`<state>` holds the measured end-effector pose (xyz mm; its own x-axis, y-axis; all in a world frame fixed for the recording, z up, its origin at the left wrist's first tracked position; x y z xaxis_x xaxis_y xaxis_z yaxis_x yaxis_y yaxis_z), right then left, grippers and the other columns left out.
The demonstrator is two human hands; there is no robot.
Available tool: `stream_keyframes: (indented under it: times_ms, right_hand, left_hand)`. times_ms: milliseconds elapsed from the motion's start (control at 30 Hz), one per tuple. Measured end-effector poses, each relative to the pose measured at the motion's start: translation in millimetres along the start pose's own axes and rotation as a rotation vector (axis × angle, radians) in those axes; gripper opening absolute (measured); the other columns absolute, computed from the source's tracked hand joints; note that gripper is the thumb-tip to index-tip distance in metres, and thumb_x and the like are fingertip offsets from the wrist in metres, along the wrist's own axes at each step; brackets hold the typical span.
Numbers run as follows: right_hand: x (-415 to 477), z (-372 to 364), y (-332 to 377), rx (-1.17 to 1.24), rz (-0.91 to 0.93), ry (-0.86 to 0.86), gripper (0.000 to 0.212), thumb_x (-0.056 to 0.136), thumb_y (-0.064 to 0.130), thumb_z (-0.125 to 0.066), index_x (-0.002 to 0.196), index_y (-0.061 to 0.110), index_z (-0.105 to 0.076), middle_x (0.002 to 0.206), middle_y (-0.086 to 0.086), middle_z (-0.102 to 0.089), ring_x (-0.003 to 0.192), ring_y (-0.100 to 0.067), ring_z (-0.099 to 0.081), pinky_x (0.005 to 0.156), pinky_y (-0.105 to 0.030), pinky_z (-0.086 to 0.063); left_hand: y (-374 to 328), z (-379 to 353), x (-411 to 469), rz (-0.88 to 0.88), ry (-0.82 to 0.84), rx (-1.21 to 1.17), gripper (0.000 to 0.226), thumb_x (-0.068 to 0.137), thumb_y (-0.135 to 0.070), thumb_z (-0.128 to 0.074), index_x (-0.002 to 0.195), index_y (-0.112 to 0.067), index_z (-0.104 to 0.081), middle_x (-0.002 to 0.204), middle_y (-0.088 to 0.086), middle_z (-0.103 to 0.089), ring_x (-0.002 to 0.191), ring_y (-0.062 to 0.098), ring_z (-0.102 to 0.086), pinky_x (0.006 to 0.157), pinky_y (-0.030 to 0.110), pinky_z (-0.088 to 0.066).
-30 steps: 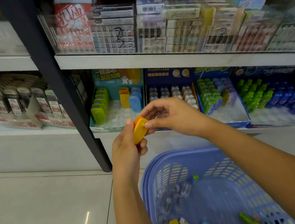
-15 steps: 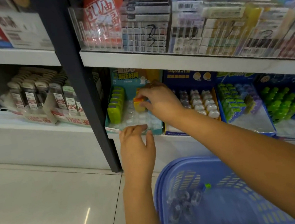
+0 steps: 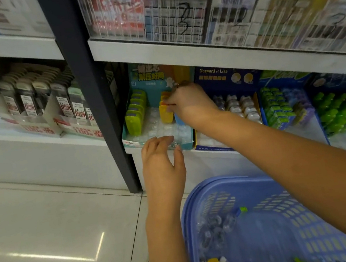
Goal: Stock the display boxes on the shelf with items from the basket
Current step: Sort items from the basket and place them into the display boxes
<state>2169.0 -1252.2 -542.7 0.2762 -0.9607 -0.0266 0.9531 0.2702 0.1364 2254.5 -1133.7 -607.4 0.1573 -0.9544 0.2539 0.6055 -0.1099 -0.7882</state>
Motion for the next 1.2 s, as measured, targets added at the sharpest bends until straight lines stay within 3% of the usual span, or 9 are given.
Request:
stream_keyframes:
  times_ms: [200,367,500,633,700,800,967,1067,1200]
  right_hand:
    - [-17.7,-13.2,1.9,-0.269,0.112,-0.301,0.027,0.096,0.014,-0.043,0.116,0.014,-0.061,0.126,-0.008,-0.053,0.12,-0.025,-0.042,0.096,-0.033,-0.031]
    - [-19.8,-12.0,-0.5,-0.322,0.092,-0.281,0.03,0.096,0.017,-0.044,0.122,0.019,-0.057,0.132,-0.005,-0.049,0.124,-0.025,-0.038,0.1,-0.038,-0.028]
    - [-60.6,-3.8,-10.4,-0.101,0.144,-0.169,0.043,0.097,0.025,-0.046,0.14,0.019,-0.042,0.139,-0.012,-0.039,0.122,-0.032,-0.042,0.1,-0.041,-0.038]
    - [-146.6,-21.4,-58.2,0.232,0.052,-0.129,0.022,0.095,0.024,-0.052,0.105,0.012,-0.068,0.099,-0.011,-0.063,0.086,-0.026,-0.058,0.079,-0.041,-0.048]
    - [-190.0,-54.9,-90.1,0.241,-0.041,0.034,0.019,0.091,0.022,-0.058,0.102,0.011,-0.069,0.098,-0.012,-0.066,0.09,-0.027,-0.06,0.079,-0.031,-0.043]
    - [-252.3,-128.0,-128.3,0.171,-0.152,0.483,0.041,0.084,0.022,-0.066,0.124,0.013,-0.06,0.127,-0.007,-0.06,0.118,-0.024,-0.054,0.094,-0.028,-0.039]
    - [-328.4,-226.6,-158.8,0.248,-0.206,0.99,0.061,0.082,0.017,-0.071,0.138,0.019,-0.046,0.141,-0.005,-0.048,0.119,-0.02,-0.051,0.101,-0.036,-0.044]
    - [-342.8,-254.2,-166.6,0.189,-0.141,1.071,0.078,0.08,0.009,-0.07,0.147,0.019,-0.03,0.147,-0.008,-0.038,0.127,-0.03,-0.045,0.102,-0.043,-0.043]
    - [-347.0,-275.7,-168.7,0.251,-0.11,1.09,0.076,0.075,0.025,-0.076,0.141,0.017,-0.038,0.143,-0.009,-0.043,0.124,-0.028,-0.048,0.102,-0.044,-0.044]
  left_hand:
    - [0.4,-1.4,0.6,0.012,-0.031,-0.041,0.033,0.093,-0.019,-0.056,0.126,-0.014,-0.06,0.135,-0.001,-0.053,0.136,0.012,-0.033,0.101,0.008,-0.017]
    - [-5.5,5.2,0.8,0.018,-0.037,-0.061,0.031,0.094,-0.018,-0.055,0.124,-0.013,-0.061,0.136,-0.003,-0.053,0.136,0.011,-0.035,0.101,0.01,-0.021]
    - [-21.9,19.1,-5.2,-0.006,-0.043,-0.153,0.017,0.095,-0.022,-0.054,0.099,-0.017,-0.07,0.102,-0.001,-0.068,0.094,0.011,-0.061,0.076,0.008,-0.041]
    - [-42.7,-0.2,-23.2,-0.007,0.204,-0.199,0.029,0.094,-0.026,-0.054,0.067,-0.026,-0.063,0.07,-0.004,-0.069,0.068,0.014,-0.064,0.068,0.029,-0.053]
    - [-50.9,-31.0,-39.0,0.038,0.415,-0.181,0.031,0.092,-0.023,-0.056,0.062,-0.022,-0.065,0.071,0.005,-0.071,0.07,0.021,-0.067,0.071,0.036,-0.056]
    - [-52.4,-94.3,-76.6,0.056,0.783,0.005,0.024,0.089,-0.013,-0.056,0.069,-0.007,-0.068,0.083,0.022,-0.07,0.08,0.029,-0.067,0.075,0.04,-0.053]
    - [-9.1,-177.9,-175.3,-0.004,1.381,0.437,0.034,0.094,-0.013,-0.053,0.124,0.002,-0.057,0.13,0.021,-0.055,0.119,0.033,-0.052,0.097,0.037,-0.04]
    - [20.3,-198.8,-208.9,0.054,1.463,0.537,0.032,0.094,-0.015,-0.054,0.12,0.004,-0.057,0.123,0.025,-0.056,0.114,0.038,-0.054,0.093,0.042,-0.044]
    - [34.7,-213.9,-218.2,0.092,1.371,0.561,0.03,0.095,-0.012,-0.051,0.12,0.004,-0.054,0.125,0.024,-0.054,0.115,0.037,-0.052,0.095,0.042,-0.041]
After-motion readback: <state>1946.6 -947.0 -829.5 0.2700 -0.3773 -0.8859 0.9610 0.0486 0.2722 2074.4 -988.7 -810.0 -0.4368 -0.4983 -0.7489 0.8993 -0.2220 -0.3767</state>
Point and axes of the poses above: each hand's wrist, its own x-axis towards the middle knuckle, its own z-axis out of the back of the hand, y = z × x, the point moved 4 cm from there along x, towards the middle knuckle
